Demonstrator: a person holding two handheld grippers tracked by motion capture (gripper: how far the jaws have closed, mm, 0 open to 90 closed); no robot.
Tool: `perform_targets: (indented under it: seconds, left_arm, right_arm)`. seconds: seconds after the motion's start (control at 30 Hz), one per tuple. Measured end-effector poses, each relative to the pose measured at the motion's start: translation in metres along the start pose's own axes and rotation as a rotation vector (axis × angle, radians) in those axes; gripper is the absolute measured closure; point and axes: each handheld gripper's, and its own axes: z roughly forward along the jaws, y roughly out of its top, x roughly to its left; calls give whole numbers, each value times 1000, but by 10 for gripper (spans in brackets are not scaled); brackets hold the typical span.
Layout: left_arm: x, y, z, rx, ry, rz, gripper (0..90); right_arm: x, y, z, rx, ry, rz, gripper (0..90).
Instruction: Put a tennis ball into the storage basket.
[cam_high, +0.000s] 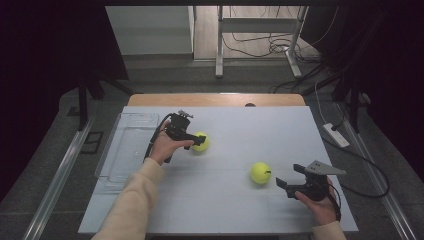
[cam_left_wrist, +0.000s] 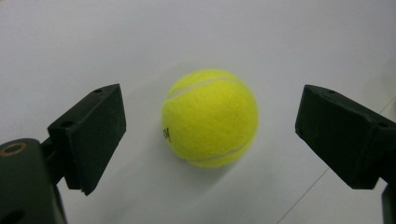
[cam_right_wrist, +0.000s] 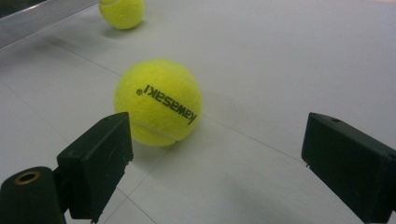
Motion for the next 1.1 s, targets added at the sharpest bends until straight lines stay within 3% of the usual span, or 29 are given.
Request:
perform_targets:
  seconds: [0.63, 1.1]
  left_arm:
    - [5, 1, 24, 40, 4, -17, 95]
    - [4, -1, 42, 78, -18, -21, 111]
  right_arm:
    - [-1, -1, 0, -2, 0, 4, 87]
    - [-2, -1, -1, -1, -7, 8, 86]
